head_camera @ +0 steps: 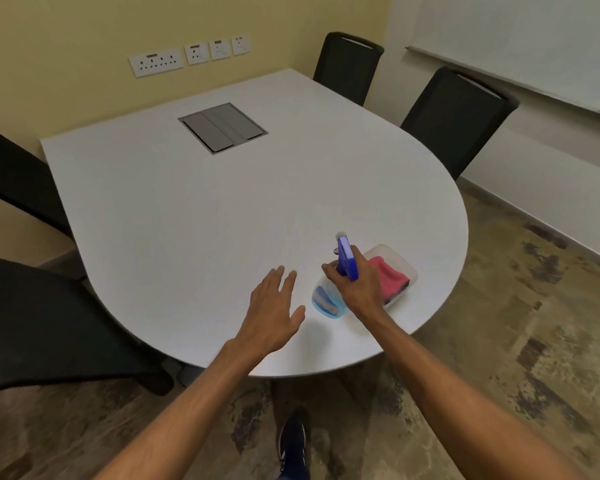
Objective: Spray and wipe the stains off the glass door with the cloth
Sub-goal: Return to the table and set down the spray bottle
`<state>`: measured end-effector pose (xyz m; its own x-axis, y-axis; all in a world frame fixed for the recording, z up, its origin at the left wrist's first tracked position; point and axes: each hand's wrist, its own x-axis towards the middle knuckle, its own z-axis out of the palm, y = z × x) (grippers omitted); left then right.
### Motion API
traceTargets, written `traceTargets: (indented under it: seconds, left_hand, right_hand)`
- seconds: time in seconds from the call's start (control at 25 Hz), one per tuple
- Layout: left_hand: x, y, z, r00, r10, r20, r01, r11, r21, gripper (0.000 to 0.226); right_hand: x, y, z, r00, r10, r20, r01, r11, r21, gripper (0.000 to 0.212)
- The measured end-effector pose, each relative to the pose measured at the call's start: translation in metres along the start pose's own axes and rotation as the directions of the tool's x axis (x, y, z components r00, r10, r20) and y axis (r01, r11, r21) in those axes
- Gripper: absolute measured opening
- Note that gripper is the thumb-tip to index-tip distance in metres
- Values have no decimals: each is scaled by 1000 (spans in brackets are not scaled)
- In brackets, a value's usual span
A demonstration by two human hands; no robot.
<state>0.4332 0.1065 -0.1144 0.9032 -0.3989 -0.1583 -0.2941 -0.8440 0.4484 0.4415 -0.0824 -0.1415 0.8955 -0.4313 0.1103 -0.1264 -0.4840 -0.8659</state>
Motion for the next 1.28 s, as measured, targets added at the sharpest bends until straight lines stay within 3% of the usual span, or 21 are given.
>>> traceTargets:
  seconds: [0.32,0.64,0.92,1.08,1.16,1.28]
  left_hand:
    - [57,-37,4,999,8,53,-13,994,105,87]
    - [79,-52,8,991,-94,98,87,994,73,86]
    - [87,-38,18,986,-144,83,141,989,31,84]
    - [84,-26,30,978,-174,112,178,984,-24,86]
    - [78,-17,40,975,-191,114,196,980,-39,83]
    - [66,7,58,982,-177,69,181,982,-56,72]
  right_hand:
    - [58,19,58,983,8,185,-8,1000,-2,44]
    - [83,35,84,957,68,282,-59,997,-40,45]
    - [88,39,82,931,121,344,-70,985,-156,51]
    - [91,42,74,890,139,434,-52,977,-207,69]
    - [93,47,61,873,113,475,-29,983,-181,80]
    - [93,65,34,874,73,480,-9,991,-134,77]
